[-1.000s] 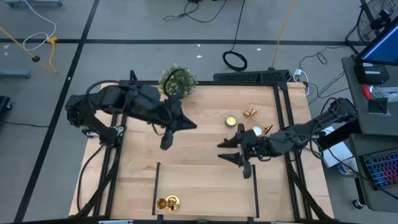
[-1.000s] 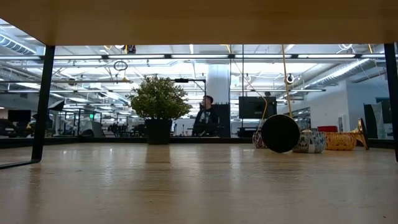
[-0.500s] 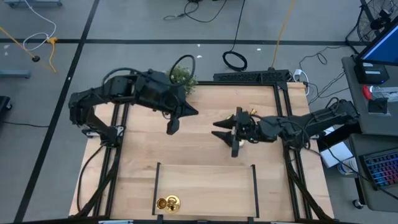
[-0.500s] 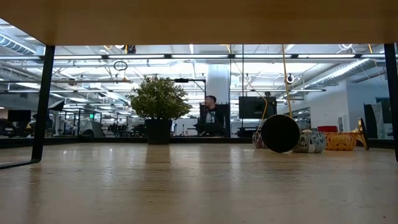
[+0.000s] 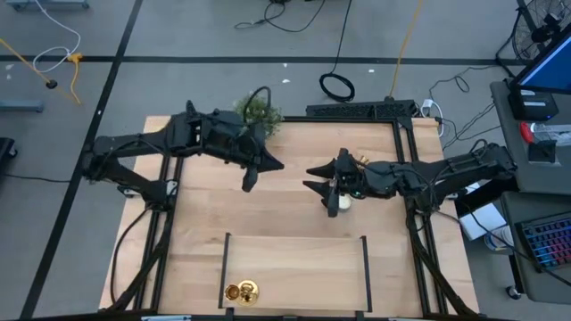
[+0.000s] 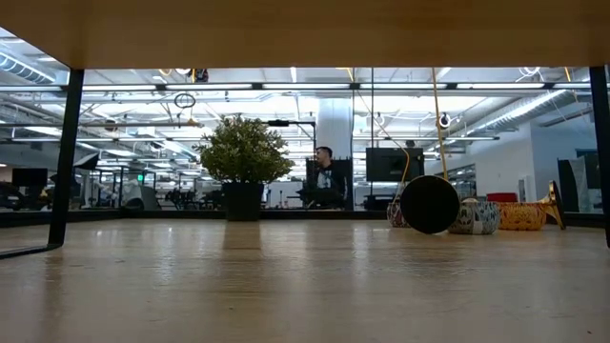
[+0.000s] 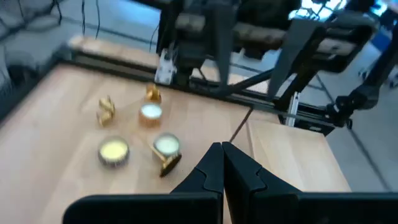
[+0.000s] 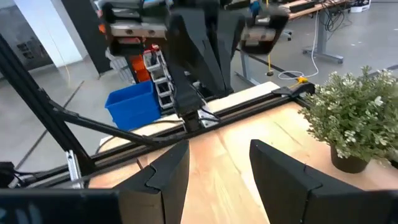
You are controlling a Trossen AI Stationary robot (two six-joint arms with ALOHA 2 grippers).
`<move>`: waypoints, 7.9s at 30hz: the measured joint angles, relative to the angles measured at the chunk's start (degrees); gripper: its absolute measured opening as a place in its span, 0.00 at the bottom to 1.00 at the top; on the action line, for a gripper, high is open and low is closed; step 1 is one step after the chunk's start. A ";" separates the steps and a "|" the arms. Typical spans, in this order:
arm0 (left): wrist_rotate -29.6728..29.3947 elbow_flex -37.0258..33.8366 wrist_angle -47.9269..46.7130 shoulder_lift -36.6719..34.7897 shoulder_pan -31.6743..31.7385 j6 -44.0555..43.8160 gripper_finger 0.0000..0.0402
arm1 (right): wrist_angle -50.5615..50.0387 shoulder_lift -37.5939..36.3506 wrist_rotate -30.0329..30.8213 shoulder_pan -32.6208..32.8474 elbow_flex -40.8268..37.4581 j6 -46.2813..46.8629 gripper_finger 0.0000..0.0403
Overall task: Pick & Place candle stick holders
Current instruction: Put the black patterned scented candle on the shelf
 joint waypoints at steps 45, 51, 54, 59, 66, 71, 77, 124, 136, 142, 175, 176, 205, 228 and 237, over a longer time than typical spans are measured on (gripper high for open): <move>-33.42 -23.09 23.32 -11.07 -18.68 -27.81 0.00 | -46.35 13.95 -29.65 -28.84 0.00 24.00 0.69; -38.92 -23.07 25.33 -11.05 -20.38 -26.79 0.00 | -49.48 18.05 -30.01 -28.85 0.00 16.82 0.81; -41.03 -23.07 25.36 -11.04 -21.01 -26.38 0.00 | -49.59 18.33 -28.67 -28.85 0.00 15.81 0.84; -41.18 -23.07 25.16 -11.04 -21.23 -25.18 0.00 | -49.89 18.38 -24.20 -29.48 0.00 15.92 0.85; -41.14 -23.07 24.90 -11.02 -21.21 -23.97 0.00 | -48.87 18.38 -24.19 -31.18 0.00 17.85 0.85; -40.39 -23.07 24.90 -11.02 -21.21 -23.74 0.01 | -47.38 20.25 -24.51 -31.82 0.02 18.40 0.85; -39.42 -23.07 24.90 -11.02 -21.21 -23.72 0.01 | -46.12 26.08 -25.72 -31.76 0.04 17.69 0.85; -40.09 -23.07 25.20 -11.00 -22.33 -25.28 0.02 | -34.71 34.10 -25.60 -32.26 0.07 15.35 0.85; -39.59 -23.07 24.88 -11.00 -22.44 -25.21 0.01 | -31.74 34.07 -25.49 -32.26 0.04 15.97 0.85; -39.58 -23.07 24.88 -11.00 -22.44 -25.03 0.01 | -34.06 34.05 -25.65 -32.24 0.04 15.81 0.79; -36.17 -23.04 24.91 -11.37 -21.76 -21.89 0.03 | -33.52 18.36 -42.31 -29.91 10.29 15.55 0.75; -35.50 -23.04 24.91 -11.37 -21.61 -21.54 0.02 | -32.37 17.63 -42.29 -29.69 10.37 16.35 0.75; -56.03 8.08 -24.15 13.28 -20.20 3.01 0.19 | -24.84 14.05 -42.04 -28.33 10.34 23.00 0.75; -55.61 8.10 -9.16 16.67 -15.49 18.60 0.96 | -18.61 14.05 -38.92 -27.94 10.32 27.76 0.76; -55.04 8.15 -4.85 18.21 -12.84 20.77 0.91 | -16.15 14.07 -37.66 -27.23 10.31 28.52 0.76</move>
